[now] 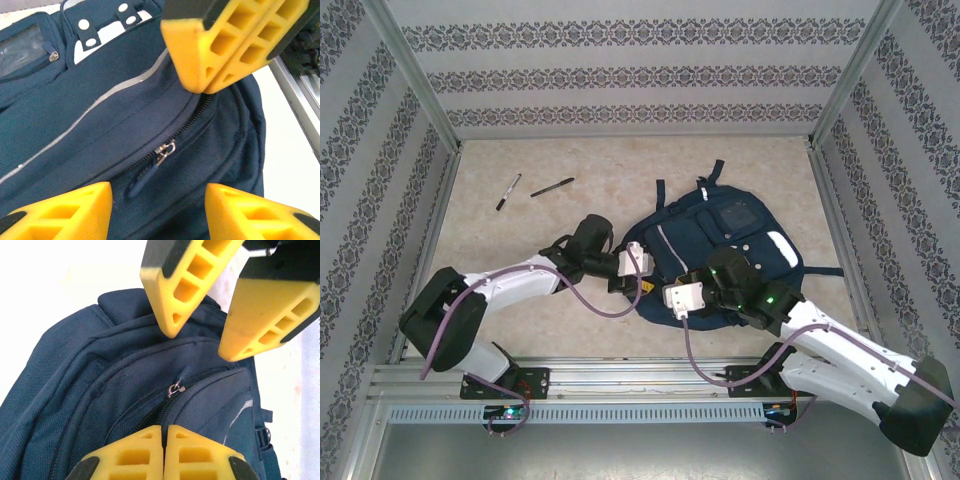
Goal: Pack the student bag
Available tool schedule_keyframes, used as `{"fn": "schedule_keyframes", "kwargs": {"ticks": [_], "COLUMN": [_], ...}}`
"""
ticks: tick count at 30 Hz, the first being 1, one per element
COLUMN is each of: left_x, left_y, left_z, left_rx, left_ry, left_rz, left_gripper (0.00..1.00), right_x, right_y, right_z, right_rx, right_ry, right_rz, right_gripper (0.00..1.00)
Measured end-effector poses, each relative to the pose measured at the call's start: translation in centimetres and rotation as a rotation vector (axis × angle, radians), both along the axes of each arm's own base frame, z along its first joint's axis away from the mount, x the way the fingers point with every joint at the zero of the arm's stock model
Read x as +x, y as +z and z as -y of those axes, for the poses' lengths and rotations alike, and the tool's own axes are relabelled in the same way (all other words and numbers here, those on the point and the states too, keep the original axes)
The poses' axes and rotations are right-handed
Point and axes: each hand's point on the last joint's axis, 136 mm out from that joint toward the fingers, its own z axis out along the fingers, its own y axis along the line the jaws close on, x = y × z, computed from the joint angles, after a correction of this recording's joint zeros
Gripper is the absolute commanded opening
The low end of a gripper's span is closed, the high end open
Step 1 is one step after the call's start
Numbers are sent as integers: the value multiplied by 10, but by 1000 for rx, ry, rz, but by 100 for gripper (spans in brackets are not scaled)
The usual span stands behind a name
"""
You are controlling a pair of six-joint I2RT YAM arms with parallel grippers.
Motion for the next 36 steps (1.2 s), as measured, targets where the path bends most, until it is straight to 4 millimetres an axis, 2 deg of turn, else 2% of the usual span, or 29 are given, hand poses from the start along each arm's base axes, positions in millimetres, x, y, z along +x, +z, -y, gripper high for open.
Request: {"fn": "schedule_keyframes", "kwargs": {"ticks": [2,11,13,16,23,27,28,30,34,35,36], "left_x": [2,0,2,5,12,12,11,11,7,6,5], "left_y": [0,-17,-18,-19,-26,-36,-37,-40,-40,-39,-37], "left_z": [2,9,11,13,19,25,26,27,30,29,28], "left_rx": [-2,0,-3,-2,11,23,27,32,32,31,29], "left_ry": [-5,-25,-21,-5,29,23,20,12,-15,-17,-16], "left_rz": [-6,-69,-66,-57,-26,-15,-11,4,24,28,35], "left_gripper": [49,28,28,36,36,28,23,0,0,0,0], "right_x": [0,-5,-5,-5,-5,-7,-7,-9,-8,-8,-9], "right_y": [2,2,3,4,6,4,3,2,4,4,4], "right_z": [1,1,1,1,1,3,4,5,7,8,9], "right_rx": [13,63,75,84,97,88,85,83,85,84,85], "right_ry": [3,-1,-10,-17,-28,-31,-32,-34,-43,-46,-49], "right_rz": [-1,-30,-34,-38,-45,-59,-63,-68,-57,-57,-62], "right_gripper": [0,0,0,0,0,0,0,0,0,9,29]}}
